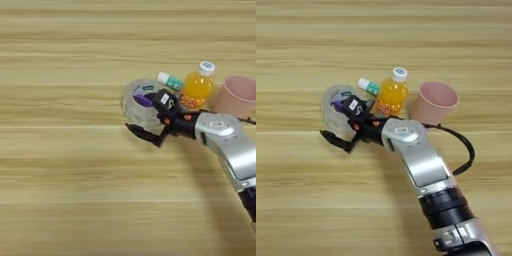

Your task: Move the objects on the table

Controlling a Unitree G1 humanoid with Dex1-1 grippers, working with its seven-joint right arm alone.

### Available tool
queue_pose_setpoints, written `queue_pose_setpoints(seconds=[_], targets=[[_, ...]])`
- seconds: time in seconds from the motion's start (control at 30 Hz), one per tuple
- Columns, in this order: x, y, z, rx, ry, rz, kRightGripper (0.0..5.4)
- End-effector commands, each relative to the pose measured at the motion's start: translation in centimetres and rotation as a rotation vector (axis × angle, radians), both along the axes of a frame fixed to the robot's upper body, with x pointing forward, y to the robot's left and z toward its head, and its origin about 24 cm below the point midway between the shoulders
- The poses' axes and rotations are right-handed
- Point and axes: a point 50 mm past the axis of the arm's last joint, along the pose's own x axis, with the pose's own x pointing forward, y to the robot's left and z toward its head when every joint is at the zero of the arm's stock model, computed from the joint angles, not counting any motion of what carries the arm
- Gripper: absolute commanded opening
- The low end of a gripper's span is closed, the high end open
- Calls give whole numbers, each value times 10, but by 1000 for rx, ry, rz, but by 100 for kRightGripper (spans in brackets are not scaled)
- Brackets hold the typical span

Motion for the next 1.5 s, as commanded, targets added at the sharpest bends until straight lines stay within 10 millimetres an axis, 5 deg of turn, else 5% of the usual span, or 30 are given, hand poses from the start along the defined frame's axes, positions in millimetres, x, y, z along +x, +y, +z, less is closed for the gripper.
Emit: queue_pose_setpoints(seconds=[0.03, 0.73, 1.5], targets=[[11, 8, 29, 15, -126, 39, 537], [7, 18, 6, 55, 90, 104, 537], [-47, 40, 11, 191, 251, 178, 537]])
